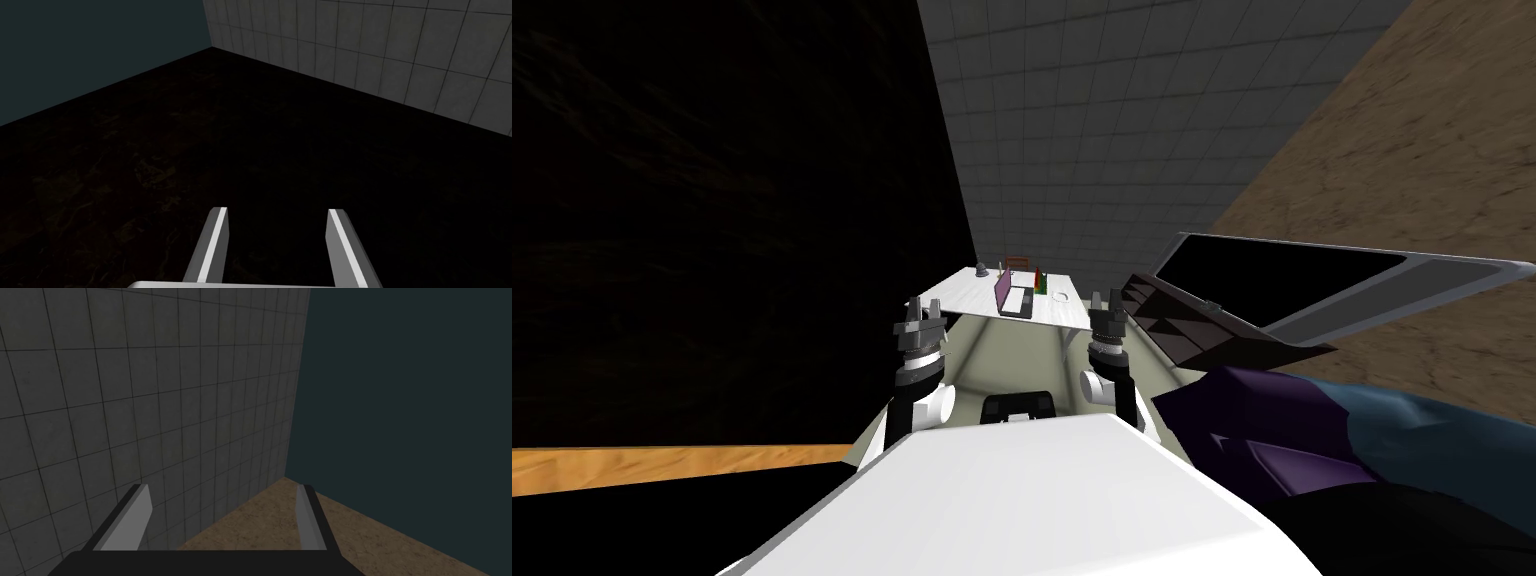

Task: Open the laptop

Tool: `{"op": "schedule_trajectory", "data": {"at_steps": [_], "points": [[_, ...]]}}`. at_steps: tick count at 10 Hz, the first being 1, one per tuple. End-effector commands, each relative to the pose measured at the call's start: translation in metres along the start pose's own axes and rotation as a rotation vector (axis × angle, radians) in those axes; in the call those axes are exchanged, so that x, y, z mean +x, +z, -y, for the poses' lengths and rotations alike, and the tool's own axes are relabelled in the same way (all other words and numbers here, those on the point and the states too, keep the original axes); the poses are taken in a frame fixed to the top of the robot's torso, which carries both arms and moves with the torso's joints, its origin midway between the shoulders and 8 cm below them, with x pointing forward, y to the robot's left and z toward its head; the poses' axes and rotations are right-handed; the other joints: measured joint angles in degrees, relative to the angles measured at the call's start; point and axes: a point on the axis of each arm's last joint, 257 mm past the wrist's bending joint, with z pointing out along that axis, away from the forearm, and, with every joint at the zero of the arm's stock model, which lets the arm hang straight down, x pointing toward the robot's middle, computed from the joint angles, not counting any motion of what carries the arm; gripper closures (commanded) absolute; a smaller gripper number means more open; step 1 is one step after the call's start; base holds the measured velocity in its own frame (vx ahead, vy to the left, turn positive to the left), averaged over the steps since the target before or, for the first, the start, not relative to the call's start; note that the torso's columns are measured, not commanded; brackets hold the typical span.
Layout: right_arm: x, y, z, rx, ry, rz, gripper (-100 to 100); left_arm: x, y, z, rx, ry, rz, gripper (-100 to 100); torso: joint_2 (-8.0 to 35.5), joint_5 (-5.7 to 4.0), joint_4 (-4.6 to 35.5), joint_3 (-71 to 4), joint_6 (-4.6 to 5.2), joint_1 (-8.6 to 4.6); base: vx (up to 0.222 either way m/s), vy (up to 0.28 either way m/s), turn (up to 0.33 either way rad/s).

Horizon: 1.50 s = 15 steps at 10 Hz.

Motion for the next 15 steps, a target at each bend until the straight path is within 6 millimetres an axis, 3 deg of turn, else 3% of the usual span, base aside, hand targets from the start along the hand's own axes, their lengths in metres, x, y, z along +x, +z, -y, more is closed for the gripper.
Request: {"op": "schedule_trajectory", "data": {"at_steps": [1,4,5,7,15], "points": [[0.0,0.0,0.0,0.0,0.0,0.0,0,0.0,0.0,0.0,0.0,0.0,0.0,0,4.24,0.0,4.23,-8.44,0.0,0.0,0.0,0.0,0.0],[0.0,0.0,0.0,0.0,0.0,0.0,0,0.0,0.0,0.0,0.0,0.0,0.0,0,16.93,0.0,16.92,-33.81,0.0,0.0,0.0,0.0,0.0],[0.0,0.0,0.0,0.0,0.0,0.0,0,0.004,0.0,-0.003,-0.018,0.016,-0.04,-100,21.16,0.0,21.14,-42.27,0.0,0.0,0.017,-0.004,-0.02],[0.0,0.0,0.0,0.001,0.0,0.0,0,0.009,0.0,-0.008,-0.051,0.04,-0.093,-100,23.58,0.01,23.58,-47.37,0.0,0.02,0.03,-0.007,-0.029],[0.0,0.0,0.0,0.001,0.0,0.0,0,0.011,0.003,-0.036,-0.213,0.129,-0.177,-100,23.83,0.0,23.83,-47.65,0.0,-0.01,0.067,-0.012,-0.045]]}}
